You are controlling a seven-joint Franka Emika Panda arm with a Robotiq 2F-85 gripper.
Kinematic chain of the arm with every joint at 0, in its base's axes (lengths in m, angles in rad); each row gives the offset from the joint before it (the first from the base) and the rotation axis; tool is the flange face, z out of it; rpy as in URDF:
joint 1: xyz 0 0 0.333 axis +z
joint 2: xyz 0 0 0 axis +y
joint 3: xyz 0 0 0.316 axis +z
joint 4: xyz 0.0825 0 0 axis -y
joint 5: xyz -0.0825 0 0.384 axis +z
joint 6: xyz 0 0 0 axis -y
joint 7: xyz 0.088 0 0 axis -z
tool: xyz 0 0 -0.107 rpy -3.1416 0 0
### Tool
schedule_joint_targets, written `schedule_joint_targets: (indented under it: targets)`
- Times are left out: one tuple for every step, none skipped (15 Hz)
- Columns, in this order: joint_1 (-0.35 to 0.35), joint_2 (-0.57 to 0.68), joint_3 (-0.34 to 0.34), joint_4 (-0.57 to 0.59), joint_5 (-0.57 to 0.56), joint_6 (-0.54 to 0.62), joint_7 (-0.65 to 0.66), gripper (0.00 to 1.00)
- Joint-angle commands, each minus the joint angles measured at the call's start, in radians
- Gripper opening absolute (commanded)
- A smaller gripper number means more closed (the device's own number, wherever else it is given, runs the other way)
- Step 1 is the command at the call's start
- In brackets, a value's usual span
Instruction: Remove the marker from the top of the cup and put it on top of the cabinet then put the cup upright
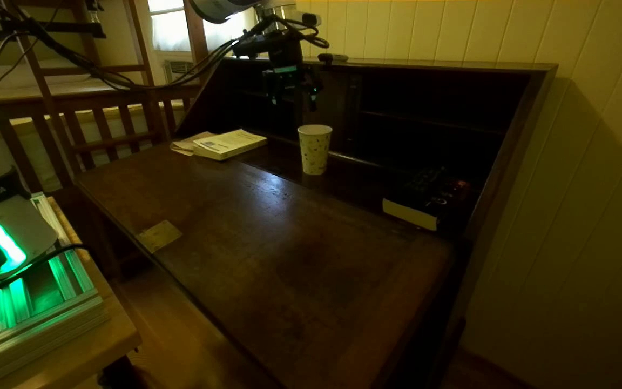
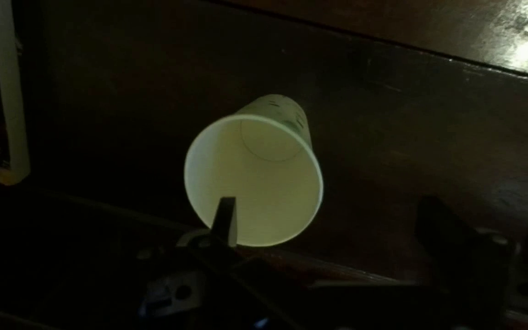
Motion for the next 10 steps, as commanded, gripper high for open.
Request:
schedule_joint_targets:
  targets:
    - [-0.007, -0.097, -0.017, -0.083, 0.01, 0.046, 0.041, 1.0]
    - [-0.008, -0.115, -0.022, -0.088, 0.011, 0.044, 0.049, 1.0]
    - [-0.013, -0.132, -0.027, -0.098, 0.028, 0.038, 0.031, 1.0]
    - [-0.016, -0.154, -0.036, -0.109, 0.036, 0.043, 0.035, 1.0]
    - [-0.02, -0.174, -0.043, -0.115, 0.047, 0.038, 0.03, 1.0]
    - [-0.026, -0.185, -0.054, -0.118, 0.061, 0.041, 0.029, 1.0]
    - [-0.03, -0.195, -0.062, -0.117, 0.075, 0.038, 0.028, 1.0]
    - [-0.017, -0.143, -0.055, -0.074, 0.038, 0.022, 0.035, 1.0]
    - [-0.021, -0.157, -0.063, -0.079, 0.045, 0.022, 0.035, 1.0]
    - [-0.024, -0.167, -0.068, -0.085, 0.048, 0.022, 0.035, 1.0]
